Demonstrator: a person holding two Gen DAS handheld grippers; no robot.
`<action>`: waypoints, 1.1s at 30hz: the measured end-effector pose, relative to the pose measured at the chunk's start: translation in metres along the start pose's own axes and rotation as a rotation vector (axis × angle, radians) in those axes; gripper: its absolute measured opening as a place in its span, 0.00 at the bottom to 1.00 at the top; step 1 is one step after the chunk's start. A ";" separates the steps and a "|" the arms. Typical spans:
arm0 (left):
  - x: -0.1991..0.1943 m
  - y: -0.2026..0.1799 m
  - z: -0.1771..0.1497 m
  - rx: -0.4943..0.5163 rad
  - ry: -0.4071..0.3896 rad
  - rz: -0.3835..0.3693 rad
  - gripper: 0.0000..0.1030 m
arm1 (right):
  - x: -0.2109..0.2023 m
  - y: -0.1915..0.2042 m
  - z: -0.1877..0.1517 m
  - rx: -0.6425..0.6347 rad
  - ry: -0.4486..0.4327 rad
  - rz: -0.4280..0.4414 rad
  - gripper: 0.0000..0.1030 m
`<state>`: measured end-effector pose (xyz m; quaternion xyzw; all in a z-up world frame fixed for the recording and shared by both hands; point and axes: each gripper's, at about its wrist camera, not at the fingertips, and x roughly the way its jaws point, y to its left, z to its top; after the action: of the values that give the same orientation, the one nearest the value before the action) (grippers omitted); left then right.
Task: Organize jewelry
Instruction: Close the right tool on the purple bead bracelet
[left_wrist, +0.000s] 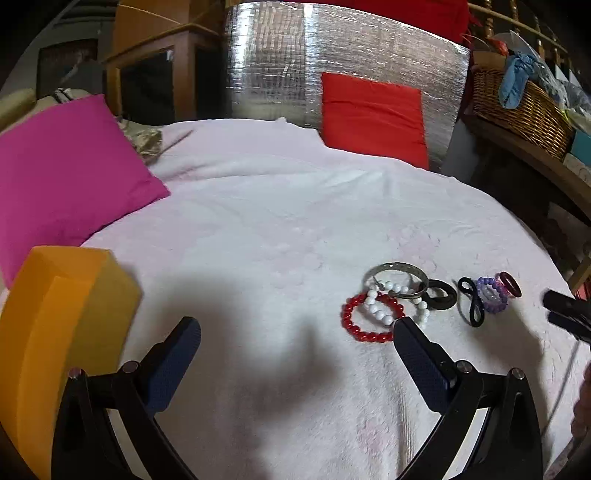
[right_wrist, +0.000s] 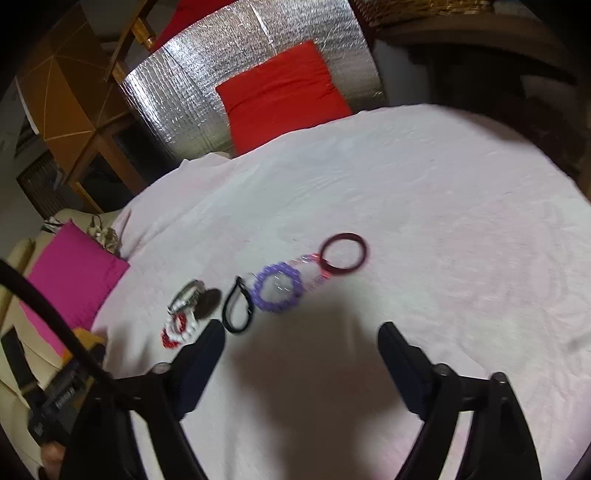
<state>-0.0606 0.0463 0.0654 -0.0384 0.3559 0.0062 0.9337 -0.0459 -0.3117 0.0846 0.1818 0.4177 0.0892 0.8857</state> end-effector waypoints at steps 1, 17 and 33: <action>0.004 -0.003 0.000 0.022 0.001 0.008 1.00 | 0.007 0.002 0.003 -0.003 0.004 -0.004 0.74; 0.040 -0.027 0.010 0.096 0.024 -0.073 0.95 | 0.077 0.016 0.019 -0.006 0.085 -0.055 0.12; 0.082 -0.086 0.032 0.046 0.130 -0.131 0.95 | 0.033 -0.009 0.012 0.016 0.002 0.018 0.11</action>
<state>0.0252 -0.0381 0.0401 -0.0405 0.4122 -0.0657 0.9078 -0.0152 -0.3129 0.0644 0.1923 0.4175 0.0941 0.8831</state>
